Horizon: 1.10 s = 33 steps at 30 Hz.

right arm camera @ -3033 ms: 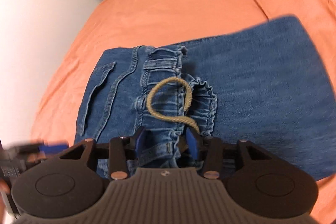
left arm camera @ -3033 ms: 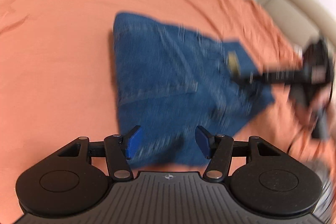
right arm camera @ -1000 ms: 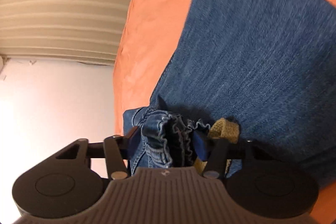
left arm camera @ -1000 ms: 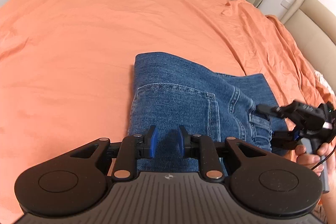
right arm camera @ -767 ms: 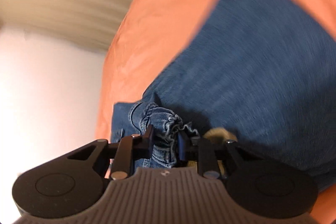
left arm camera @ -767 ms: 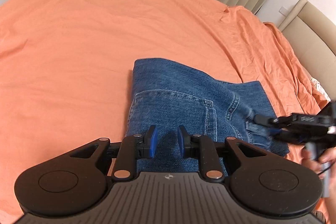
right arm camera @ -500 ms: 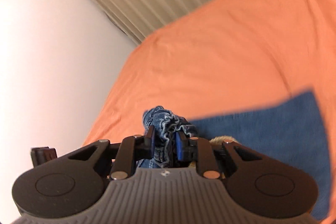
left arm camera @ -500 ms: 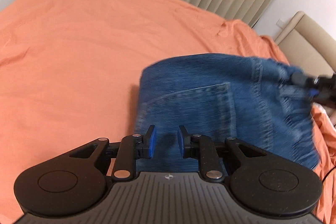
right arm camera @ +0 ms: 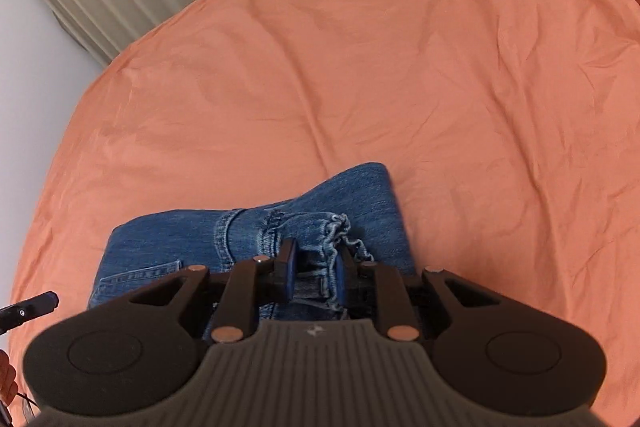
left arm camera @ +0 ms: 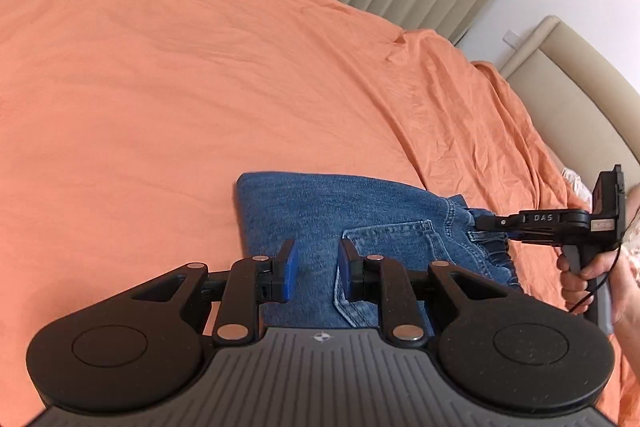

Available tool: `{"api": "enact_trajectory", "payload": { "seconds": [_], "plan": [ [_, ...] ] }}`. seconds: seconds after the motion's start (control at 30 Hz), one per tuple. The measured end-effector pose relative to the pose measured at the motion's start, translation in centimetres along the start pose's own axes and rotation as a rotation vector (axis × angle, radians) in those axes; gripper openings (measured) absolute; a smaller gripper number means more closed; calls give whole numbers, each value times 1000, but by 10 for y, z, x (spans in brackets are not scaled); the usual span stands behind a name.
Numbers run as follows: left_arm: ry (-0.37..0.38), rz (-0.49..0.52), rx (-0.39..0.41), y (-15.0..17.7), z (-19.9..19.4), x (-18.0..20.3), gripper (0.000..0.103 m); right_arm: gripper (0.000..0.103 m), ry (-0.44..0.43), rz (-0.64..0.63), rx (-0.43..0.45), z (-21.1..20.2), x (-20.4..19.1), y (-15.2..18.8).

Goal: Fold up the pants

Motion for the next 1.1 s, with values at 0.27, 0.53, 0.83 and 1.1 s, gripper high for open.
{"api": "enact_trajectory", "payload": {
  "seconds": [0.27, 0.53, 0.83, 1.1],
  "plan": [
    [3, 23, 7, -21, 29, 1, 23, 14, -10, -142, 111, -43, -44, -8],
    [-175, 62, -68, -36, 91, 2, 8, 14, 4, 21, 12, 35, 9, -15],
    [-358, 211, -63, -21, 74, 26, 10, 28, 89, -68, 60, 20, -10, -7],
    [-196, 249, -17, 43, 10, 66, 11, 28, 103, -192, 214, -40, -24, 69]
  ]
}}
Point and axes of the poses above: each gripper's, at about its wrist camera, not at the fingertips, and z roughly the way its jaws point, x to its right, y to its underside, the point moved 2 cm from there along z, roughly the way its jaws point, and after that the axes turned 11 degrees about -x, right-handed, at the moved point
